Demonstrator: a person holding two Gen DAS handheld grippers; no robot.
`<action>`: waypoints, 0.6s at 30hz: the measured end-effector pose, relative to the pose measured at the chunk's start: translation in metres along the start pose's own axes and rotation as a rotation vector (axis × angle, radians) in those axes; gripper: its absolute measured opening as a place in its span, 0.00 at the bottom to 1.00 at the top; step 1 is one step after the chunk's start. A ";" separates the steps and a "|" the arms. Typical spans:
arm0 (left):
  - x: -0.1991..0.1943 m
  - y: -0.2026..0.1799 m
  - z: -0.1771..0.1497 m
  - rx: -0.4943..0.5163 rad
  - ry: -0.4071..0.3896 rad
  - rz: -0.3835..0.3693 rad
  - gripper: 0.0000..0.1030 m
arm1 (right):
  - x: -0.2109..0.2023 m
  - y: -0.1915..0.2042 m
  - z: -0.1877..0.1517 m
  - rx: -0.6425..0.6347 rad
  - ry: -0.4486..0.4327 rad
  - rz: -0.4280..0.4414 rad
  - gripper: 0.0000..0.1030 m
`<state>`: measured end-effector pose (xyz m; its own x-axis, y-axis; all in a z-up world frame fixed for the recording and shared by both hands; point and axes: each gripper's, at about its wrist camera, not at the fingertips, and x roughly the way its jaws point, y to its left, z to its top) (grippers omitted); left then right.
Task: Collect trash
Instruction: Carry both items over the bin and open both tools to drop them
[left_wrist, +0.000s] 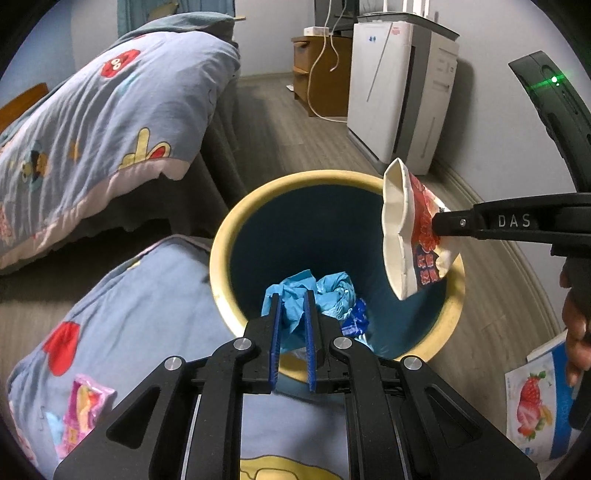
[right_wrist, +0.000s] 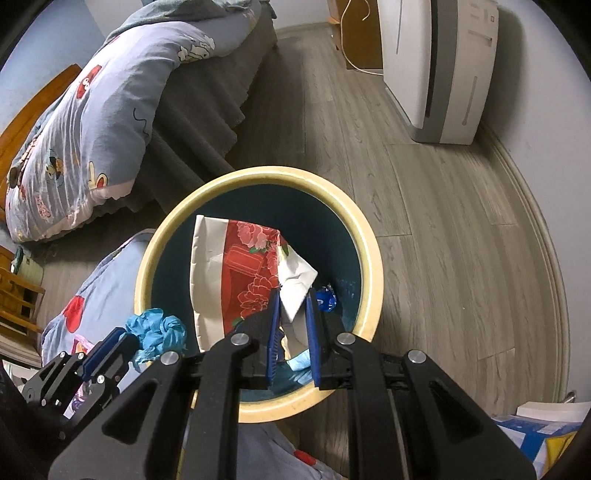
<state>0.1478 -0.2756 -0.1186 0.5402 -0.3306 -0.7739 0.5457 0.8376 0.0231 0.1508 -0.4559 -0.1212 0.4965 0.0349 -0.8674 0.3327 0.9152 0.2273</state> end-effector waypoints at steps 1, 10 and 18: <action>-0.001 0.001 0.000 -0.004 -0.003 0.000 0.12 | -0.001 0.000 0.000 0.001 -0.003 0.000 0.16; -0.007 0.001 0.001 0.002 -0.017 0.014 0.30 | -0.007 0.004 0.004 0.009 -0.024 0.001 0.33; -0.019 0.007 0.004 -0.007 -0.060 0.049 0.69 | -0.012 0.004 0.006 0.031 -0.043 -0.006 0.55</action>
<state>0.1438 -0.2647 -0.1015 0.6040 -0.3146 -0.7323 0.5134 0.8563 0.0556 0.1510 -0.4548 -0.1068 0.5284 0.0119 -0.8489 0.3601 0.9024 0.2368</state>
